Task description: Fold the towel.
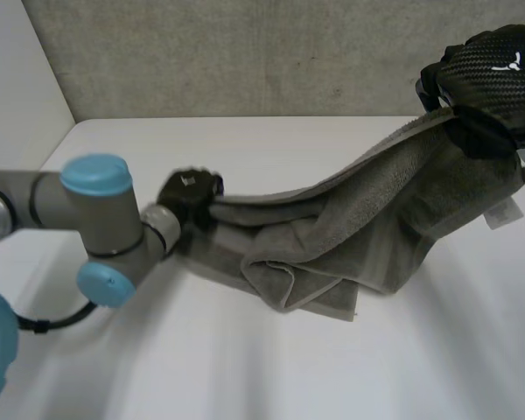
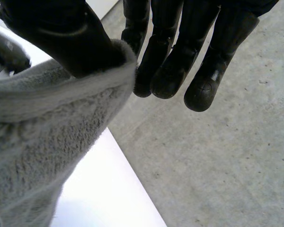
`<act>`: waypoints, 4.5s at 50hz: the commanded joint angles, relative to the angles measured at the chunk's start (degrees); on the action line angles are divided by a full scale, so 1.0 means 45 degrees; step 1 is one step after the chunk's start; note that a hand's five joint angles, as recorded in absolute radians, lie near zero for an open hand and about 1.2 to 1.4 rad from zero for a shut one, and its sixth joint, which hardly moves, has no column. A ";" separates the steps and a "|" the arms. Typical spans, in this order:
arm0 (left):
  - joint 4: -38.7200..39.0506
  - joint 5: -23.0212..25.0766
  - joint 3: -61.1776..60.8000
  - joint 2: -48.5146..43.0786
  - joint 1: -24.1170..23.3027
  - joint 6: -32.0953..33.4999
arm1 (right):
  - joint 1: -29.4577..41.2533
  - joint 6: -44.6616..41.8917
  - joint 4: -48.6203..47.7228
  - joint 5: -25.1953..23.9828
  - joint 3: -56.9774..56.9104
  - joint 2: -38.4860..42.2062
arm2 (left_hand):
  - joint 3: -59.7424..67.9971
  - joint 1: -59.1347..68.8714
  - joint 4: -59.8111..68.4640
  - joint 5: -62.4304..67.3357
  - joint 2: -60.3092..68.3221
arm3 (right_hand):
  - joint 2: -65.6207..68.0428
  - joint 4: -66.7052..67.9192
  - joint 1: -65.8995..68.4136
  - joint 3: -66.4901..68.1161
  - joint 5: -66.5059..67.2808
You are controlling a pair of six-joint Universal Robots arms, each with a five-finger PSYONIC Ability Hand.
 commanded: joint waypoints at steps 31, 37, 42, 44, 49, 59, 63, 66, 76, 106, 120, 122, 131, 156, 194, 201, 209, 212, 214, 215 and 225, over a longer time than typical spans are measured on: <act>0.7223 -0.1287 -0.5105 0.5434 0.1751 -0.0223 | 0.0800 0.2588 -0.9198 -0.1660 -0.0112 0.4426 | 0.0326 0.0635 0.0504 0.0518 0.0546 | 0.0849 0.0758 0.0859 0.0722 0.0650; 0.7965 0.0160 -0.7510 0.4169 0.1908 0.0243 | 0.0898 0.1594 -0.8883 -0.1679 0.2700 0.5107 | 0.0326 0.0635 0.0504 0.0518 0.0546 | 0.0849 0.0758 0.0859 0.0722 0.0650; 0.7831 0.0534 -0.8274 0.3131 0.1967 0.2036 | 0.0937 0.0184 -0.8766 -0.1562 0.4308 0.5852 | 0.0326 0.0635 0.0504 0.0518 0.0546 | 0.0849 0.0758 0.0859 0.0722 0.0650; 0.7712 0.0553 -0.8530 0.3070 0.2045 0.2765 | 0.0937 -0.0304 -0.8629 -0.1406 0.4601 0.6027 | 0.0326 0.0635 0.0504 0.0518 0.0546 | 0.0849 0.0758 0.0859 0.0722 0.0650; 0.6699 0.0612 -0.9252 0.3868 0.2708 0.4657 | 0.0917 -0.2059 -0.6567 0.0153 0.4739 0.6008 | 0.0326 0.0635 0.0504 0.0518 0.0546 | 0.0849 0.0758 0.0859 0.0722 0.0650; 0.5935 0.0593 -0.9760 0.4828 0.2807 0.4621 | 0.0761 -0.2159 -0.4743 0.0742 0.4601 0.5344 | -0.5018 -0.4710 -0.4840 -0.4826 -0.4799 | 0.0849 0.0758 0.0859 0.0722 0.0650; 0.5700 0.0612 -0.9956 0.5043 0.2807 0.4660 | 0.0644 -0.2160 -0.4723 0.0860 0.4601 0.5344 | -0.9537 -0.9229 -0.9359 -0.9345 -0.9317 | 0.0849 0.0758 0.0859 0.0722 0.0650; 0.5525 0.0612 -1.0073 0.5238 0.2826 0.4640 | 0.0253 -0.2121 -0.4723 0.0977 0.4601 0.5344 | -0.9836 -0.9528 -0.9658 -0.9644 -0.9616 | 0.0849 0.0758 0.0859 0.0722 0.0650; 0.5251 0.0671 -1.0444 0.5258 0.3217 0.4758 | 0.0097 -0.1751 -0.4762 0.1016 0.4524 0.5383 | -0.9761 -0.9453 -0.9583 -0.9570 -0.9542 | 0.0849 0.0758 0.0859 0.0722 0.0650; 0.1599 0.2272 -1.0151 0.7035 0.3979 0.3644 | -0.0274 -0.1378 -0.4567 0.1075 0.4055 0.5383 | -0.3519 -0.3211 -0.3341 -0.3327 -0.3299 | 0.0849 0.0758 0.0859 0.0722 0.0650; 0.1638 0.2175 -0.9702 0.6371 0.4545 0.3644 | -0.0430 -0.0031 -0.3883 0.1250 0.3586 0.6203 | 0.0326 0.0635 0.0504 0.0518 0.0546 | -0.5268 -0.5359 -0.5258 -0.5395 -0.5467; 0.1638 0.2175 -0.9683 0.6352 0.4798 0.3625 | -0.0411 0.0339 -0.3747 0.1483 0.3411 0.6553 | 0.0326 0.0635 0.0504 0.0518 0.0546 | -0.6346 -0.6438 -0.6336 -0.6473 -0.6545; 0.1911 0.2155 -0.9702 0.6313 0.4877 0.3625 | -0.0450 0.0750 -0.3219 0.2109 0.3098 0.6809 | 0.0326 0.0635 0.0504 0.0518 0.0546 | -0.6623 -0.6714 -0.6612 -0.6750 -0.6821; 0.0079 0.2389 -1.0853 1.2891 0.5207 0.2452 | -0.1700 -0.2491 0.3421 0.1016 0.0832 0.1594 | 0.0326 0.0635 0.0504 0.0518 0.0546 | 0.0849 0.0758 0.0859 0.0722 0.0650; 0.0603 -0.0284 0.1970 -0.0792 0.2338 0.3957 | 0.1269 -0.4523 0.3636 0.4395 -1.0828 1.3762 | 0.0326 0.0635 0.0504 0.0518 0.0546 | 0.0849 0.0758 0.0859 0.0722 0.0650; 0.0603 -0.0735 0.4589 -0.2512 0.2163 0.3976 | 0.1327 -0.3860 0.3383 0.5253 -1.3109 1.5478 | 0.0326 0.0635 0.0504 0.0518 0.0546 | 0.0849 0.0758 0.0859 0.0722 0.0650; 0.0505 -0.0697 0.6079 -0.3648 0.1811 0.3976 | 0.1327 -0.3430 0.3441 0.5840 -1.4012 1.6144 | 0.0326 0.0635 0.0504 0.0518 0.0546 | 0.0849 0.0758 0.0859 0.0722 0.0650; 0.0292 -0.0697 0.5730 -0.3513 0.1519 0.3957 | 0.1327 -0.3274 0.3480 0.5840 -1.3973 1.6145 | 0.0326 0.0635 0.0504 0.0518 0.0546 | 0.0849 0.0758 0.0859 0.0722 0.0650; 0.0075 -0.0677 0.5356 -0.3316 0.1420 0.3937 | 0.1327 -0.3196 0.3461 0.5898 -1.3973 1.6125 | 0.0326 0.0635 0.0504 0.0518 0.0546 | 0.0849 0.0758 0.0859 0.0722 0.0650; -0.0118 -0.0658 0.4912 -0.3007 0.1401 0.3937 | 0.1308 -0.3040 0.3383 0.5918 -1.4011 1.6144 | -0.1408 -0.1100 -0.1230 -0.1216 -0.1188 | 0.0849 0.0758 0.0859 0.0722 0.0650; -0.0198 -0.0755 0.3657 -0.1812 0.1479 0.3898 | 0.1210 -0.1281 0.2620 0.6621 -1.4578 1.6710 | -1.3200 -1.2892 -1.3022 -1.3009 -1.2981 | 0.0849 0.0758 0.0859 0.0722 0.0650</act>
